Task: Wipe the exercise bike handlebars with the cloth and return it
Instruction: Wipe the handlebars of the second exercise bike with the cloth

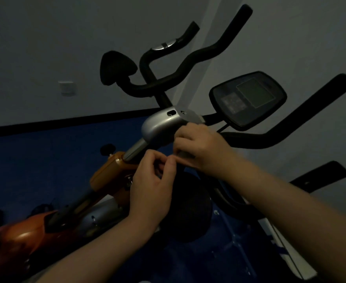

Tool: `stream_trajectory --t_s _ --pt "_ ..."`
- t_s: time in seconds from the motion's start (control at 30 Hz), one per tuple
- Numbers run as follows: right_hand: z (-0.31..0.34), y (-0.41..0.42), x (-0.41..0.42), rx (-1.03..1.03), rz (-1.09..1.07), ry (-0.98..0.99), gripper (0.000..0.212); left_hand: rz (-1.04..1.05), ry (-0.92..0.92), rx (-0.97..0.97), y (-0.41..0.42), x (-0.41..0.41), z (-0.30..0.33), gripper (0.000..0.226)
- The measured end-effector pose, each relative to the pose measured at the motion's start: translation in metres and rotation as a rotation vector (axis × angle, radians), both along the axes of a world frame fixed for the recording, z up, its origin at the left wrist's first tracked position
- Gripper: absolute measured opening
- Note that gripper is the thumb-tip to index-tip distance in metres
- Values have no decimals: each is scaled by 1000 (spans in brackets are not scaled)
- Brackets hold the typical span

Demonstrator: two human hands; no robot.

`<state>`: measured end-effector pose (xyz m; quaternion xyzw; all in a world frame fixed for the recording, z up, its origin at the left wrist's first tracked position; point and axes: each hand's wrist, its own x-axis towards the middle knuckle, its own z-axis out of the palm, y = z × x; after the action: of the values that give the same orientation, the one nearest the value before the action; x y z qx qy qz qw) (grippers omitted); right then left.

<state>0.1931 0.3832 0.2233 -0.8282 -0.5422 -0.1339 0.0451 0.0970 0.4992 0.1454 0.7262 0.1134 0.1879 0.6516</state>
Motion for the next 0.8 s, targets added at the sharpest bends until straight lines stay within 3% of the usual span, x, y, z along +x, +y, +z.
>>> stream_trajectory --t_s 0.07,0.17,0.33,0.47,0.53,0.63,0.7,0.8 --pt "8 -9 8 -10 -93 -101 22 2 -1 3 -1 1 0 27" --pt "9 2 2 106 -264 -99 19 12 -29 -22 -1 -1 0 31" --pt "1 13 -5 -61 -137 -33 19 -40 -66 -67 3 -4 -6 35" --pt "30 -22 23 -16 -397 -38 23 -77 -64 -48 2 -3 -3 32" --pt "21 1 12 11 -302 35 18 -56 -82 -79 2 -4 -3 36" --pt "1 28 -6 -183 -75 153 17 -44 -140 -120 3 -7 -5 40" --pt "14 11 7 -242 -116 111 18 -32 -142 -106 4 -7 -5 43" --pt "28 -4 20 -146 -193 52 22 -28 -131 -112 2 -8 -5 43"
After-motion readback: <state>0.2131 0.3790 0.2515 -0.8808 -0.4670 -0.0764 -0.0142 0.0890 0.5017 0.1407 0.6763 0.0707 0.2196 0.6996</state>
